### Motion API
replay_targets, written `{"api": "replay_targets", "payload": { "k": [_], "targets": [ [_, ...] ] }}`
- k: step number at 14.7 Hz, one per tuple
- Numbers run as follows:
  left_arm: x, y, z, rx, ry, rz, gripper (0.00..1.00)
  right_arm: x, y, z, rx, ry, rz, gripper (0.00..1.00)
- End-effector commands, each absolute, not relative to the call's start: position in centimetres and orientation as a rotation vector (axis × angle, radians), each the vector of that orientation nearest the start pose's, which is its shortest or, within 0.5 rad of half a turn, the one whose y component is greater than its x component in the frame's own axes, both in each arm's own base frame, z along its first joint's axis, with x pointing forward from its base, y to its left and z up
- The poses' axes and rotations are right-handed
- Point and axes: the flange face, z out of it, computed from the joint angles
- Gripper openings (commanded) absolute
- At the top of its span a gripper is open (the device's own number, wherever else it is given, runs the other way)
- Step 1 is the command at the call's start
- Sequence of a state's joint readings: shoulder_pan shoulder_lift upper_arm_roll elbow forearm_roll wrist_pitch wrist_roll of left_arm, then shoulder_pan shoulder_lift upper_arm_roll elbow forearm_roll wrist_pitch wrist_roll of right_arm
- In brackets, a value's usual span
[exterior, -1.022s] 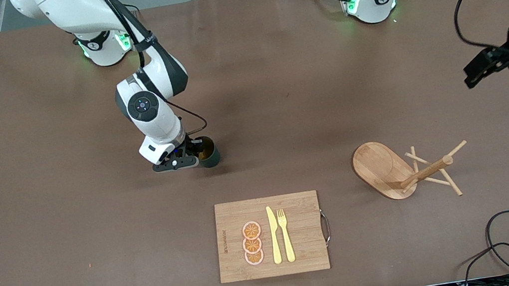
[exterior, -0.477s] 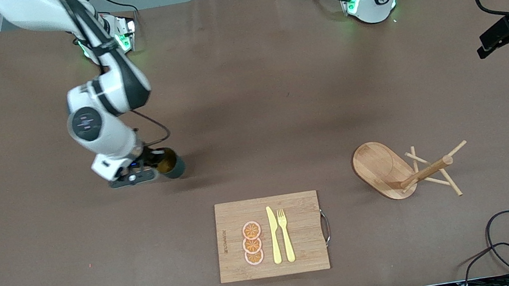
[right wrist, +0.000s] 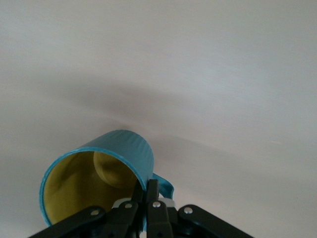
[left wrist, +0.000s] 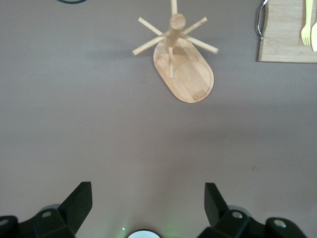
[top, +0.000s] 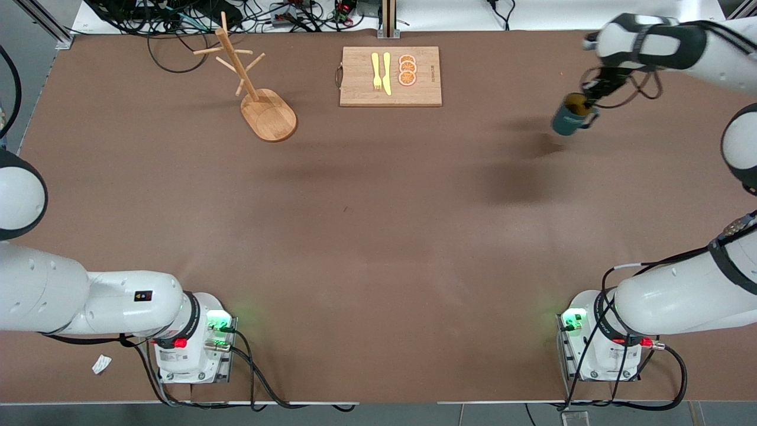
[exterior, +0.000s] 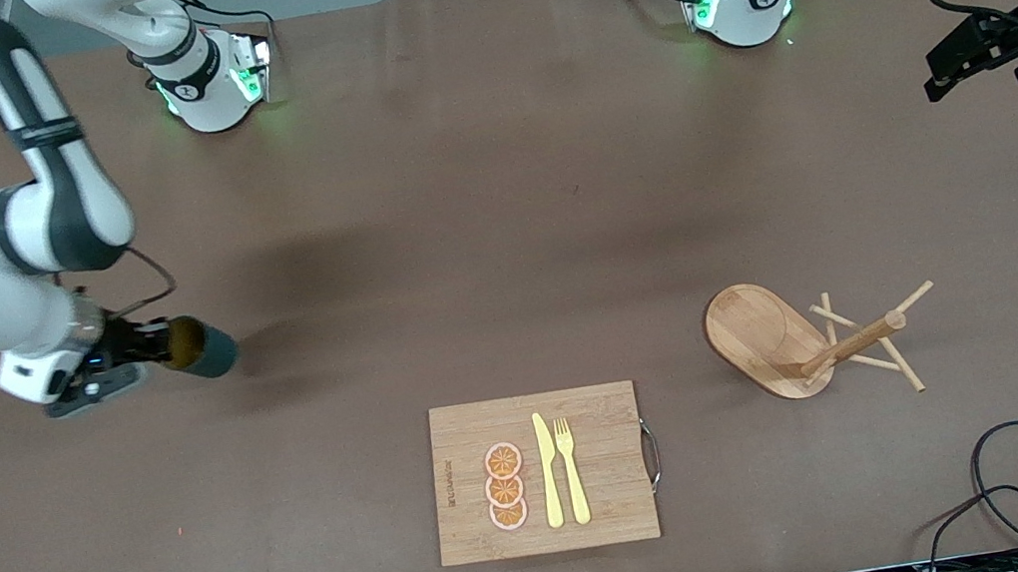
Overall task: Transfer cup from left to right arm and place
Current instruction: 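Carry the mug away with the right gripper while the left gripper retracts, then lower the mug onto the table with the right gripper and release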
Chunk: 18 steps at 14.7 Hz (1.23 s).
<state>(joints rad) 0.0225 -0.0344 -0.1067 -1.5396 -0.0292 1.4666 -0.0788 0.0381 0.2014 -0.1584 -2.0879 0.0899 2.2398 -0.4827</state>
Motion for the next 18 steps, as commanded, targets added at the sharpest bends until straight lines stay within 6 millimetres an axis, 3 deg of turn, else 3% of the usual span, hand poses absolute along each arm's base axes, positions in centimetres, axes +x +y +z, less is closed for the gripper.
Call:
{"api": "replay_targets", "payload": {
  "k": [1,3,5,9,12,16,17,18],
  "targets": [
    [52.6,-5.4,65.0,-3.106,0.061,0.023,1.00,55.6,-11.7,31.6,-3.049,-0.566,0.007,0.00],
    [52.6,-5.5,65.0,-3.102,0.070,0.020,1.00,54.9,-15.2,29.5,-3.047,-0.617,0.004,0.00],
    [52.8,-5.5,64.9,-3.099,0.127,0.016,1.00,53.8,-16.6,27.7,-3.050,-0.619,0.004,0.00],
    [52.9,-5.3,65.1,-3.100,0.154,0.005,1.00,52.6,-15.3,25.8,-3.052,-0.561,0.013,0.00],
    [53.1,-5.4,65.4,-3.103,0.157,-0.028,1.00,53.0,-12.1,25.5,-3.052,-0.532,0.034,0.00],
    [53.3,-5.0,65.2,-3.103,0.150,-0.019,1.00,52.9,-11.8,25.3,-3.052,-0.536,0.035,0.01],
    [53.6,-5.1,64.7,-3.103,0.152,-0.007,1.00,52.9,-11.8,25.3,-3.051,-0.536,0.037,0.08],
    [53.6,-5.1,64.7,-3.103,0.152,-0.007,1.00,52.9,-11.9,25.3,-3.052,-0.531,0.039,0.56]
  ]
}}
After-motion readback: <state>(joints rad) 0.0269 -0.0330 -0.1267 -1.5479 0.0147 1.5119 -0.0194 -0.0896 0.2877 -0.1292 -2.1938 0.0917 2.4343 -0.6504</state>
